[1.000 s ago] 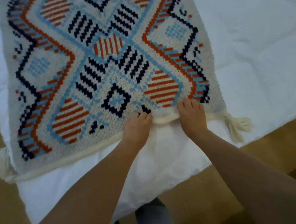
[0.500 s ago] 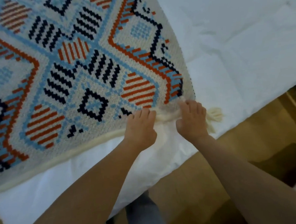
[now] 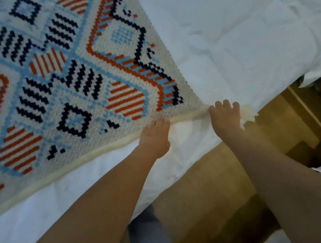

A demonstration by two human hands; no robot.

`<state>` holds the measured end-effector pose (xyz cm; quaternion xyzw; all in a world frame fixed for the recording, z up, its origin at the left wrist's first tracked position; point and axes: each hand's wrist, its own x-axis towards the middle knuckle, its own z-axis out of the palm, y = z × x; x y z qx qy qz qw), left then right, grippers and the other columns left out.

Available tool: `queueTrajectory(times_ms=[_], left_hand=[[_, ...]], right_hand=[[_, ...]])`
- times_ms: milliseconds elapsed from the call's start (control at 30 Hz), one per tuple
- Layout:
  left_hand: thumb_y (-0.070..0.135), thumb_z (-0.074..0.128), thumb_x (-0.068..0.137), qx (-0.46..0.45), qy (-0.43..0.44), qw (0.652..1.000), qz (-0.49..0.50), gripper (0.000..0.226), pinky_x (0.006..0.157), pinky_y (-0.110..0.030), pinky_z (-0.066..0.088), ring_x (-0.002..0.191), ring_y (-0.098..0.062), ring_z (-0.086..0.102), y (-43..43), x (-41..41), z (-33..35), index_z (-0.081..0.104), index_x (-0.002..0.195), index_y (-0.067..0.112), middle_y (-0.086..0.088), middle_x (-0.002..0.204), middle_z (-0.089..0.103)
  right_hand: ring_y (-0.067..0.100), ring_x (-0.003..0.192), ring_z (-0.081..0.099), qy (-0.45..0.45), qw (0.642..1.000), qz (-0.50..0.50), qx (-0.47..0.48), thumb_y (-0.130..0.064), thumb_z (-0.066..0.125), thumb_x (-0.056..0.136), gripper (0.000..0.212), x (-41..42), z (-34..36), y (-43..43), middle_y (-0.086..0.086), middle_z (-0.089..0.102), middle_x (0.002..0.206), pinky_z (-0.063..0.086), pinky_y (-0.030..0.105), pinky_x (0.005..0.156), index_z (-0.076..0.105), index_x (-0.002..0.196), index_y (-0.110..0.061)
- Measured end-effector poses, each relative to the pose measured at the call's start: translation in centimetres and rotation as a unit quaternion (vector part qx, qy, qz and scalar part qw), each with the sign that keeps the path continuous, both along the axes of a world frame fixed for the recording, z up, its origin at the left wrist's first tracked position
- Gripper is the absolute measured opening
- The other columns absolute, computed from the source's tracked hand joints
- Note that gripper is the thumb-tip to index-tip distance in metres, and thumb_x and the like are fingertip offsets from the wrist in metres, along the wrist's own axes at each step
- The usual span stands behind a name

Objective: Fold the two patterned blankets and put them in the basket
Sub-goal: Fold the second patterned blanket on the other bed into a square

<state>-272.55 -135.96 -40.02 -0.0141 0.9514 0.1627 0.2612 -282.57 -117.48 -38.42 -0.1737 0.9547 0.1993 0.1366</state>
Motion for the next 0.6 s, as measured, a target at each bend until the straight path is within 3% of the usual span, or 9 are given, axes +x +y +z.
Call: queueTrajectory(times_ms=[67,167,233,333,500,600], left_hand=[[0.018,0.044,0.092,0.019,-0.021,1.000,-0.003,0.066,0.118,-0.041,0.017,0.145,-0.025,0.010,-0.2,0.2,-0.2,0.010,0.148,0.014,-0.006,0.158,0.005],[0.017,0.044,0.092,0.047,-0.010,0.999,0.006,0.064,0.117,-0.035,0.012,0.144,-0.023,0.011,-1.0,1.1,-0.2,0.013,0.148,0.013,-0.005,0.158,0.009],[0.016,0.045,0.091,0.060,0.003,0.998,0.017,0.064,0.116,-0.033,0.013,0.143,-0.022,0.015,-1.6,1.8,0.2,0.016,0.147,0.013,-0.006,0.157,0.015],[0.014,0.047,0.089,0.054,0.031,0.997,0.037,0.064,0.115,-0.033,0.015,0.142,-0.021,0.017,-3.2,3.2,0.8,0.019,0.146,0.014,-0.006,0.155,0.020],[0.016,0.050,0.089,0.019,0.035,0.996,0.074,0.064,0.115,-0.034,0.017,0.142,-0.021,0.018,-8.0,8.5,2.0,0.021,0.146,0.015,-0.005,0.154,0.021],[0.018,0.049,0.090,-0.005,0.016,0.995,0.102,0.064,0.115,-0.035,0.016,0.143,-0.020,0.017,-12.3,13.6,2.9,0.019,0.147,0.017,-0.004,0.155,0.019]], right_hand=[[0.030,0.127,0.037,-0.035,0.999,0.003,0.004,-0.009,0.051,0.086,0.063,0.9,-0.9,-0.2,0.010,0.041,0.135,0.026,0.049,0.106,0.022,0.141,-0.013],[0.033,0.143,0.011,-0.054,0.995,-0.058,-0.052,-0.007,0.041,0.091,0.070,3.0,-2.1,-1.8,0.012,0.012,0.155,0.012,0.053,0.114,-0.002,0.147,-0.011],[0.035,0.143,0.009,-0.037,0.992,-0.070,-0.096,-0.003,0.040,0.089,0.068,4.5,-2.4,-3.4,0.016,0.010,0.155,0.010,0.051,0.115,0.003,0.147,-0.007],[0.036,0.139,0.021,-0.029,0.982,-0.043,-0.182,0.002,0.045,0.082,0.064,6.7,-2.5,-6.5,0.020,0.025,0.150,0.019,0.047,0.114,0.021,0.142,-0.005],[0.032,0.138,0.024,-0.084,0.965,-0.036,-0.248,-0.007,0.044,0.087,0.058,12.2,-2.0,-12.6,0.016,0.027,0.150,0.020,0.040,0.114,0.025,0.142,-0.007],[0.031,0.128,0.034,-0.103,0.957,-0.039,-0.270,-0.009,0.041,0.087,0.051,16.4,-1.1,-16.4,0.016,0.035,0.143,0.029,0.036,0.106,0.032,0.137,-0.005]])
